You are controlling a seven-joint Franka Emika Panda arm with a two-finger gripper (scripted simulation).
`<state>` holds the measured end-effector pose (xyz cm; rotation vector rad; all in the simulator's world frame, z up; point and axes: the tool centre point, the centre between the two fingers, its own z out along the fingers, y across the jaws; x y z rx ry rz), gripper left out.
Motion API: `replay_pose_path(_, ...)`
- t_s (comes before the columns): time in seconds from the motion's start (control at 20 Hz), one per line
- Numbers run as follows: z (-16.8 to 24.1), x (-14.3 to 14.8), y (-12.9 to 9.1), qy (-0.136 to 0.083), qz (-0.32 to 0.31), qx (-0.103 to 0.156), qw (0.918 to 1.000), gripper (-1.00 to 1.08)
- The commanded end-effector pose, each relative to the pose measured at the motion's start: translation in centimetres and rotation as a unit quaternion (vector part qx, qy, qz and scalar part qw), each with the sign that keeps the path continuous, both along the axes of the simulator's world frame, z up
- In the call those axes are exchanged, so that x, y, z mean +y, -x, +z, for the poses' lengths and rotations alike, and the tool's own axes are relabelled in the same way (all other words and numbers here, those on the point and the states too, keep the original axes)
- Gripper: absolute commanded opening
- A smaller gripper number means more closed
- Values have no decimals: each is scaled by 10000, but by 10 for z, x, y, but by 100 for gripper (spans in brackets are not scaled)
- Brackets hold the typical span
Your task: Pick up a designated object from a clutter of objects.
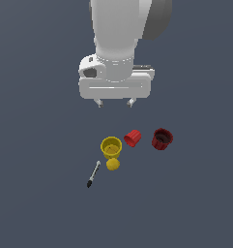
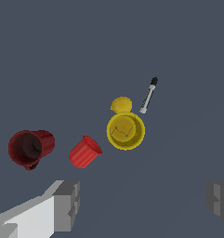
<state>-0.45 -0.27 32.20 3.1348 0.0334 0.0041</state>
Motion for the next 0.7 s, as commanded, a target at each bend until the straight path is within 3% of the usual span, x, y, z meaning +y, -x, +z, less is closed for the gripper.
replay_pose_path(0.0,0,0,0,0,0,0,10000,28)
replay_pose_path(0.4,-5,-5,4,-62,-32,105,9999,28)
replay_pose_path(0.65,-13,5,2,44,58,119,9999,28)
